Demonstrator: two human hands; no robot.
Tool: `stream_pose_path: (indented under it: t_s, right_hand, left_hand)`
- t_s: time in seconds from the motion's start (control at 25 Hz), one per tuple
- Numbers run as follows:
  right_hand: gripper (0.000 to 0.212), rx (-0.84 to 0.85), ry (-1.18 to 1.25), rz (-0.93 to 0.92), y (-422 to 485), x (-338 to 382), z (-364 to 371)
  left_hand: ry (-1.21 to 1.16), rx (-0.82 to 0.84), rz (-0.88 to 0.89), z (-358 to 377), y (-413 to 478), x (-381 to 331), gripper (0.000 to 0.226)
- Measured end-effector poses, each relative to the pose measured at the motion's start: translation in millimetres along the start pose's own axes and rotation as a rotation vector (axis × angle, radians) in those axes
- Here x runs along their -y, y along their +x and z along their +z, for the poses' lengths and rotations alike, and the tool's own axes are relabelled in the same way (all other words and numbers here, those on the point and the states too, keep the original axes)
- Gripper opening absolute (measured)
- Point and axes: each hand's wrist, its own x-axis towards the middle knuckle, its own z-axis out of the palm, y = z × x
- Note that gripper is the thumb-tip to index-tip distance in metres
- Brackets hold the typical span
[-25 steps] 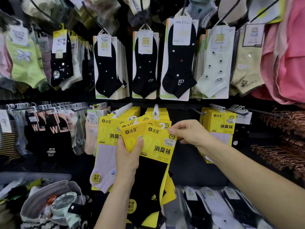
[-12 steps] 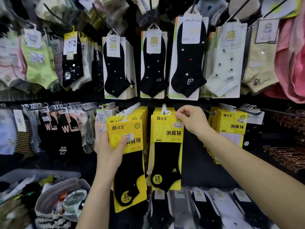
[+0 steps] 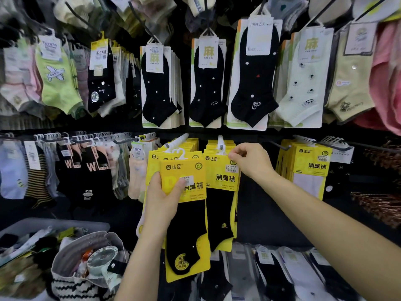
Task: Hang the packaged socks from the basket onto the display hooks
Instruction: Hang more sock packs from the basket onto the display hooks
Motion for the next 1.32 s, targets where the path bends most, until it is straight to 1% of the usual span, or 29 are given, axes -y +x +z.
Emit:
stream_pose_path:
  t_s: [0.08, 0.12, 0.16, 0.2, 0.28, 0.32, 0.44, 0.52, 0.56, 0.64, 0.76, 0.84, 0.92, 1.04, 1.2, 1.28, 1.32]
  right_hand:
    - [0.013, -0.065, -0.019, -0.072, -7.9, 2.0, -1.7]
    - [0.013, -0.077, 0.029, -0.118, -13.6, 4.0, -2.4]
    - [0.014, -0.051, 0.099, -0.146, -20.2, 6.8, -2.8]
    - [0.016, 0.010, 0.157, -0.147, -26.4, 10.0, -2.9]
    - [0.020, 0.135, 0.192, -0.101, -32.3, 11.9, -2.2]
    - [0.021, 0.160, 0.190, -0.079, -32.0, 11.4, -3.2]
    - [0.019, 0.118, 0.227, -0.094, -27.0, 11.9, -10.5]
    - [0.007, 0.116, 0.238, -0.131, -22.4, 14.2, -14.7]
    - [0.006, 0.127, 0.222, -0.144, -20.2, 15.4, -16.0]
    - [0.016, 0.140, 0.147, -0.134, -14.0, 16.1, -16.2]
    - [0.015, 0.082, 0.087, -0.083, 2.1, 15.5, -17.5]
    - [0.018, 0.051, 0.091, -0.053, 13.7, 15.5, -16.8]
    - [0.018, 0.054, 0.078, -0.044, 21.9, 17.9, -12.3]
    - [0.019, 0.060, 0.018, -0.024, 27.7, 20.8, -1.7]
    - [0.021, 0.070, -0.035, 0.040, 27.6, 17.1, 5.9]
    - [0.018, 0.021, -0.054, 0.023, 23.2, 18.1, 3.2]
    - [0.012, -0.031, -0.049, -0.023, 19.5, 20.7, 0.3]
  left_hand:
    - [-0.041, 0.011, -0.031, 9.4, -2.4, 1.9, 0.019]
    - [-0.058, 0.017, -0.038, 14.1, -4.0, 2.6, 0.019]
    - [-0.070, 0.022, -0.038, 18.6, -5.3, 2.9, 0.020]
    - [-0.086, 0.022, -0.039, 22.8, -6.4, 2.8, 0.021]
    - [-0.106, 0.014, -0.041, 29.5, -7.5, 3.6, 0.024]
    - [-0.105, 0.010, -0.044, 32.4, -7.6, 4.8, 0.026]
    - [-0.069, 0.044, -0.048, 38.8, -7.1, 8.4, 0.027]
    - [-0.023, 0.099, -0.055, 44.4, -7.4, 11.0, 0.027]
    - [-0.002, 0.119, -0.065, 47.3, -8.0, 12.5, 0.027]
    - [0.031, 0.126, -0.081, 50.8, -9.6, 16.3, 0.025]
    - [0.049, 0.018, -0.062, 43.5, -7.0, 19.9, 0.003]
    - [0.069, -0.092, -0.022, 29.6, -2.5, 19.8, 0.010]
    - [0.080, -0.147, 0.021, 11.8, 3.7, 15.6, 0.011]
    - [0.105, -0.179, 0.058, -10.4, 9.6, 10.7, 0.018]
    - [0.100, -0.209, 0.029, -22.5, 15.3, 7.7, 0.009]
    - [0.068, -0.160, 0.020, -14.8, 13.0, 2.7, 0.008]
    - [0.048, -0.125, 0.022, -8.5, 10.0, 0.0, 0.009]
